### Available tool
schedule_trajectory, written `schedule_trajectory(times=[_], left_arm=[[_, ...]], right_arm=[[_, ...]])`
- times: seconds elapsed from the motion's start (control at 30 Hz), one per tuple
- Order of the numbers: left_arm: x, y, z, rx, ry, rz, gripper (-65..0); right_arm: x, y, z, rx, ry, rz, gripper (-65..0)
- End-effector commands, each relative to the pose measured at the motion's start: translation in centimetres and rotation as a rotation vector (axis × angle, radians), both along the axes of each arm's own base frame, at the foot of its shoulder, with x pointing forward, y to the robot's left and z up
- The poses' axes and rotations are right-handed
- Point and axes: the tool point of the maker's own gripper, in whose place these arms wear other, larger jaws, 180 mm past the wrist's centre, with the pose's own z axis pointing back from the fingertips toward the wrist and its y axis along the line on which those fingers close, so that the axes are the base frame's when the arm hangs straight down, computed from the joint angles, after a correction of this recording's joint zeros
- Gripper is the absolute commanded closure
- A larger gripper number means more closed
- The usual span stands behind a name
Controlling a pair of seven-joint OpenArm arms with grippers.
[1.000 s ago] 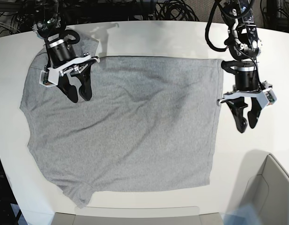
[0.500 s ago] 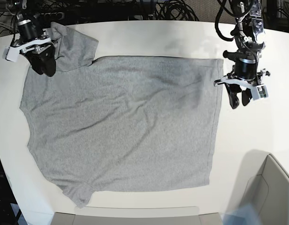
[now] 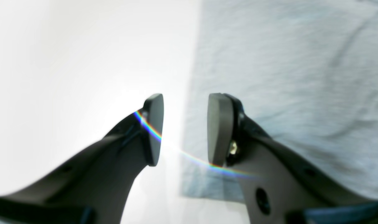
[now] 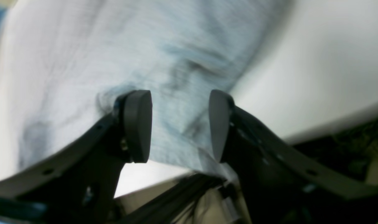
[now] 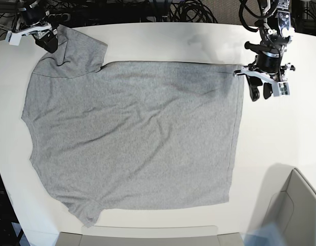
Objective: Fold the T-shirt properly
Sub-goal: 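Position both grippers at the shoulder corners beside the collar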
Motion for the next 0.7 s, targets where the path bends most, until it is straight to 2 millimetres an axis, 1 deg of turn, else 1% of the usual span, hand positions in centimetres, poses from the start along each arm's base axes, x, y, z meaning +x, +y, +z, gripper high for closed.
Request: schedule_trajectory(times=[0.0, 0.07, 0.13, 0.23, 0.3, 0.4, 0.5, 0.6, 0.67], left_arm=[[0.3, 0.0, 1.1, 0.011, -0.041, -0.009, -22.9], [0.3, 0.0, 1.1, 0.011, -0.041, -0.009, -22.9], [0.4, 0.0, 1.1, 0.011, -0.042, -0.009, -22.9], [0.5, 0.0, 1.2, 0.011, -0.047, -0.009, -22.9], [0.5, -0.2, 1.2, 0.008, -0.046, -0.012, -22.9], [0.5, -0.1, 1.1, 0.007, -0.045, -0.01, -22.9], [0.5, 0.0, 1.2, 0.009, -0.044, -0.005, -22.9], [0.5, 0.0, 1.1, 0.008, -0.038, -0.005, -22.9], [0.3, 0.1, 0.9, 0.008, -0.031, -0.004, -22.9]], right_arm=[[0.1, -0.6, 0.3, 0.007, -0.018, -0.015, -29.8], [-0.5, -1.2, -0.3, 0.026, -0.001, -0.046, -29.7], [-0.5, -1.3, -0.4, 0.021, 0.001, -0.044, -29.7], [0.1, -1.3, -0.6, 0.027, -0.01, -0.046, -29.6], [0.2, -1.6, -1.2, 0.032, -0.004, -0.057, -29.6], [0.2, -1.4, -2.5, 0.043, 0.025, -0.041, -29.6], [0.5, -0.1, -3.9, 0.076, 0.045, -0.02, -29.6], [0.5, 0.6, -5.1, 0.1, 0.065, -0.017, -29.6], [0.6, 1.1, -5.5, 0.113, 0.071, -0.01, -29.6]])
